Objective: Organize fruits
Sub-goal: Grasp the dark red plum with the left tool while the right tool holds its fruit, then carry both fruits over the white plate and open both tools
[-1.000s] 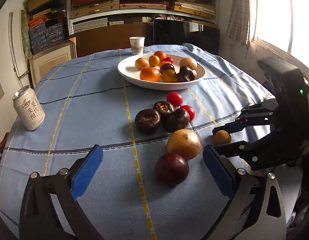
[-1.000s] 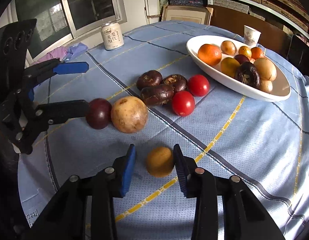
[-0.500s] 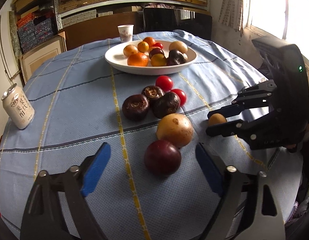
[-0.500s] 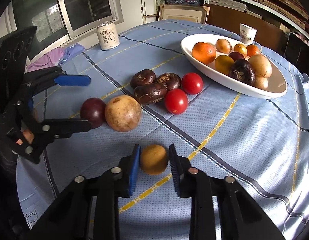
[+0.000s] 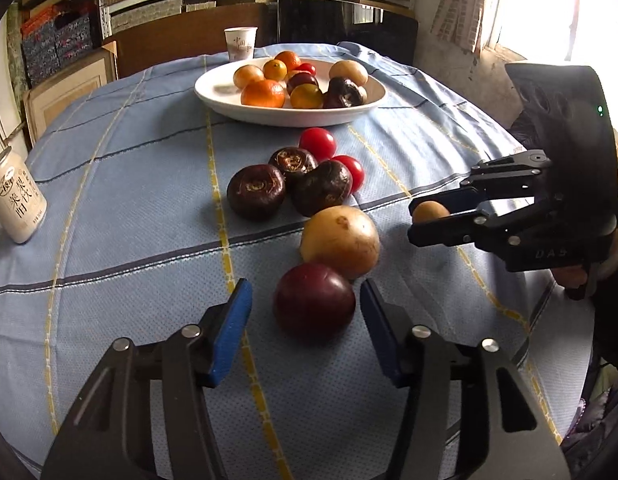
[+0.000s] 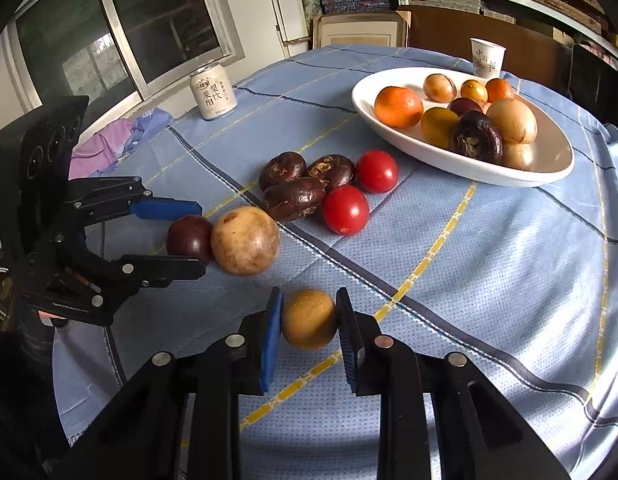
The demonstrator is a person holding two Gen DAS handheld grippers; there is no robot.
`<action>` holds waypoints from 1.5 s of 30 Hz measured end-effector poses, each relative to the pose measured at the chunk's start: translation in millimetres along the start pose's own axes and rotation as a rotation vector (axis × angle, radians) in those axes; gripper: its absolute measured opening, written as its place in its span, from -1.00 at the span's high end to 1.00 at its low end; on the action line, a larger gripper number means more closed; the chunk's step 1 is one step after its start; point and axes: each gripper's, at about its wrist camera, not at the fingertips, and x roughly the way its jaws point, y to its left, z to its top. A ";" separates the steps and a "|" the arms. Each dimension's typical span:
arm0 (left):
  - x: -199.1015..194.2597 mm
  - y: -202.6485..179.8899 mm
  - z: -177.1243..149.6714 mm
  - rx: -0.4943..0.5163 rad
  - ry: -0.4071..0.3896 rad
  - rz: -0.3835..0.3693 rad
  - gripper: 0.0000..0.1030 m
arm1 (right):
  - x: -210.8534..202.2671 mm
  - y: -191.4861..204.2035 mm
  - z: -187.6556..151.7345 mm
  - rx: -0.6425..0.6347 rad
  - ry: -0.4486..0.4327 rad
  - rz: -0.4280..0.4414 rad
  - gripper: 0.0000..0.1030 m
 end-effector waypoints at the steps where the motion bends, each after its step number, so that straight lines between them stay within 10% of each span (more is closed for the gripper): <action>1: 0.0 -0.3 -0.2 0.001 0.000 0.001 -0.07 | 0.0 0.0 0.1 -0.001 -0.001 0.000 0.47; 21: 2.8 1.7 -2.7 -0.012 0.025 -0.042 0.26 | 1.5 -0.6 0.0 0.005 -0.004 0.038 0.48; 30: -15.2 11.0 8.7 -0.032 -0.020 -0.070 0.26 | -18.8 -14.8 6.0 0.063 -0.162 0.052 0.48; 39: -16.7 25.1 89.1 -0.040 -0.090 -0.032 0.26 | -43.3 -65.7 32.7 0.296 -0.455 -0.120 0.48; 45: 24.9 48.2 165.7 -0.119 -0.102 0.011 0.26 | -20.0 -80.1 69.5 0.260 -0.474 -0.257 0.48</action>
